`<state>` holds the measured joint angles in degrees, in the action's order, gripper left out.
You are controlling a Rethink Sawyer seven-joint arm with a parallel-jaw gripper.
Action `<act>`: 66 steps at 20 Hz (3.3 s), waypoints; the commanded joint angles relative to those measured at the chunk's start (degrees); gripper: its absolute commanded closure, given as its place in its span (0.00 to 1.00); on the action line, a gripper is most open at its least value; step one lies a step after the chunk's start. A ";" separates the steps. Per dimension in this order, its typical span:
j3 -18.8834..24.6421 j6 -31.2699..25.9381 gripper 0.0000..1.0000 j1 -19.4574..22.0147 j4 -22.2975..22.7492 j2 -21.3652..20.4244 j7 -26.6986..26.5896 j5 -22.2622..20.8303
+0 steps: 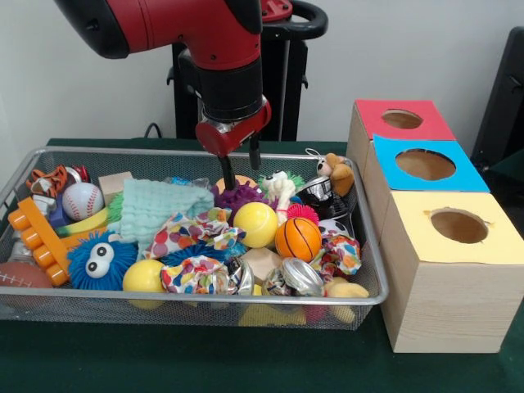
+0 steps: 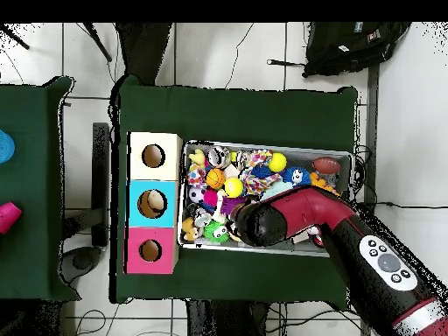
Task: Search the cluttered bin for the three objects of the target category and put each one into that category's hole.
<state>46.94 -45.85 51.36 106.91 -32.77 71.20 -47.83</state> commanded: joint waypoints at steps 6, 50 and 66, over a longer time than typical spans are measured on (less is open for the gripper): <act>2.53 -9.52 0.00 1.78 -6.19 -2.40 -19.54 0.52; 1.03 -7.57 0.00 3.21 -4.59 0.40 -16.32 -5.21; 0.75 -12.15 0.00 0.82 -7.06 -3.00 -17.21 -1.65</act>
<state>47.87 -50.10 53.74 103.80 -35.53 69.00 -50.57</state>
